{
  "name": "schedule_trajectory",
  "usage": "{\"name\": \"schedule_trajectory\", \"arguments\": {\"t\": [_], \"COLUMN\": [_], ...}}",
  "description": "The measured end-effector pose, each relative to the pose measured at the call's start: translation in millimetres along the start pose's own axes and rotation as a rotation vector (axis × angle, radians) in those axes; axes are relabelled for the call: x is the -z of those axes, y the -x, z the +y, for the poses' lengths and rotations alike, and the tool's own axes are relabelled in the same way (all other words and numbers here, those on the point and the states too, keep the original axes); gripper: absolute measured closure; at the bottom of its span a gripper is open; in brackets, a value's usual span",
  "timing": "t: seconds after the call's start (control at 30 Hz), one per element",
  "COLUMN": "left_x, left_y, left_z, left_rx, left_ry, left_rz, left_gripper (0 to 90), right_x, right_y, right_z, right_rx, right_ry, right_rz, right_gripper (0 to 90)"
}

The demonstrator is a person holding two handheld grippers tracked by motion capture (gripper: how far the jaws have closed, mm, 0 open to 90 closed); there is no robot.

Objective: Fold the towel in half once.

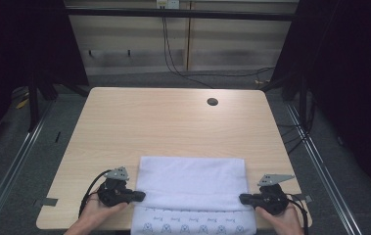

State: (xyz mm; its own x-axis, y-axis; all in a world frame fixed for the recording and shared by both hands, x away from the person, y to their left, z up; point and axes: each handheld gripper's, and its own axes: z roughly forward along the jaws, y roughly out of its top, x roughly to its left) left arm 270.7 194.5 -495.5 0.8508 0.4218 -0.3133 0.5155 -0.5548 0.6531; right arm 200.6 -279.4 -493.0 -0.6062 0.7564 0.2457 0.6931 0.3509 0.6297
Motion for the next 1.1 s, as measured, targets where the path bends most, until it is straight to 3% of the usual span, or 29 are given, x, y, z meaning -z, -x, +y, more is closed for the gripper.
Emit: {"name": "schedule_trajectory", "arguments": {"t": [0.1, 0.43, 1.1], "left_x": [-4.4, -19.6, -35.7], "left_y": [-5.8, -47.8, -115.7], "left_z": [7.9, 39.9, 84.7], "left_rx": [-0.018, 0.021, 0.097], "left_ry": [0.008, 0.051, 0.091], "left_rz": [0.042, 0.127, 0.236], "left_gripper": [88.8, 89.0, 89.1], "right_x": [-3.5, -18.9, -64.1], "right_y": [6.8, 32.4, 89.3], "right_z": [6.2, 29.4, 97.9], "right_rx": [0.005, -0.016, -0.055], "right_ry": [0.006, 0.038, 0.071], "right_rz": [-0.024, -0.062, -0.150], "right_gripper": [85.5, 85.5, 85.5]}}
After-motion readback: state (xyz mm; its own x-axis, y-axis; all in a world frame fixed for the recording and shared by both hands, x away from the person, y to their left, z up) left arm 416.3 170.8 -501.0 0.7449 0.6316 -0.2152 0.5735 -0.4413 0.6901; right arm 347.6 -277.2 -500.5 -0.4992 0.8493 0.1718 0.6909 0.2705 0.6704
